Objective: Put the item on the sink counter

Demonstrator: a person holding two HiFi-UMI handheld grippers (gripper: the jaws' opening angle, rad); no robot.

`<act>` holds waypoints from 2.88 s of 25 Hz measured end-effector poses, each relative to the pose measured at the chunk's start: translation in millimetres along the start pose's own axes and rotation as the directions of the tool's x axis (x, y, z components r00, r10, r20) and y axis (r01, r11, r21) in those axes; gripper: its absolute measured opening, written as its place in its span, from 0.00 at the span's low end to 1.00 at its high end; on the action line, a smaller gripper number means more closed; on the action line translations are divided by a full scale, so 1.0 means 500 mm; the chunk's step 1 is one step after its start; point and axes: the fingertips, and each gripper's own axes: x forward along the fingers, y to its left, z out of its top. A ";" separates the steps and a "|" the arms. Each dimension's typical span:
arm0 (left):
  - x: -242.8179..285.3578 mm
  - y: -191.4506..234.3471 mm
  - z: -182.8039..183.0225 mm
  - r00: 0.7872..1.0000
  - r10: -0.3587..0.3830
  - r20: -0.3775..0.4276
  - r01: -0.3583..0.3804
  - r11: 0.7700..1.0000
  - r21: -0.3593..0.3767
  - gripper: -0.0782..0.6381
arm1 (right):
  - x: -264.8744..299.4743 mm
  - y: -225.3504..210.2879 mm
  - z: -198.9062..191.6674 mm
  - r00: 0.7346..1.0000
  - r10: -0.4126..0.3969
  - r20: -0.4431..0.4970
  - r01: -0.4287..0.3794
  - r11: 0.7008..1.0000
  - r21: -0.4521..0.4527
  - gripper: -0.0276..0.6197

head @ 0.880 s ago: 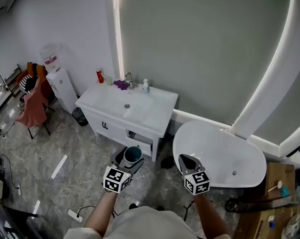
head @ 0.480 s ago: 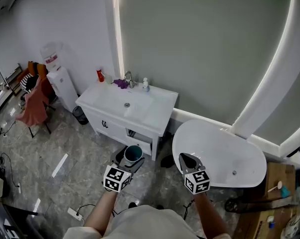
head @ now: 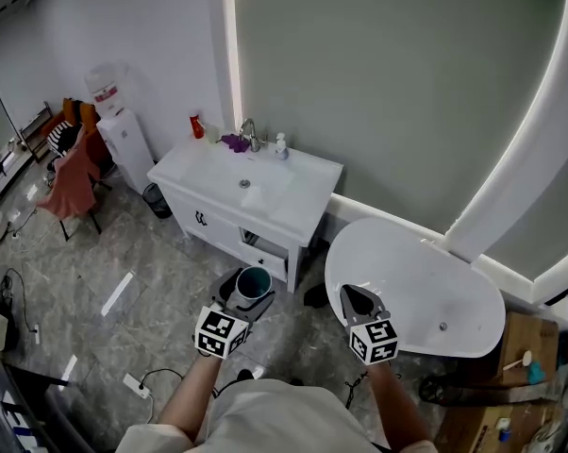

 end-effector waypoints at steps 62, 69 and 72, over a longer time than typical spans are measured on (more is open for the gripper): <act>0.396 0.422 -0.004 0.981 -0.193 -0.026 0.193 0.981 -0.007 0.64 | 0.518 -0.146 0.040 0.981 -0.162 -0.105 0.167 0.985 0.046 0.06; 0.484 0.452 0.012 0.984 -0.172 -0.057 0.171 0.985 -0.008 0.64 | 0.586 -0.226 0.050 0.984 -0.138 -0.109 0.145 0.988 0.058 0.06; 0.541 0.462 0.026 0.984 -0.166 -0.066 0.166 0.986 -0.008 0.64 | 0.618 -0.276 0.052 0.985 -0.131 -0.116 0.139 0.988 0.064 0.06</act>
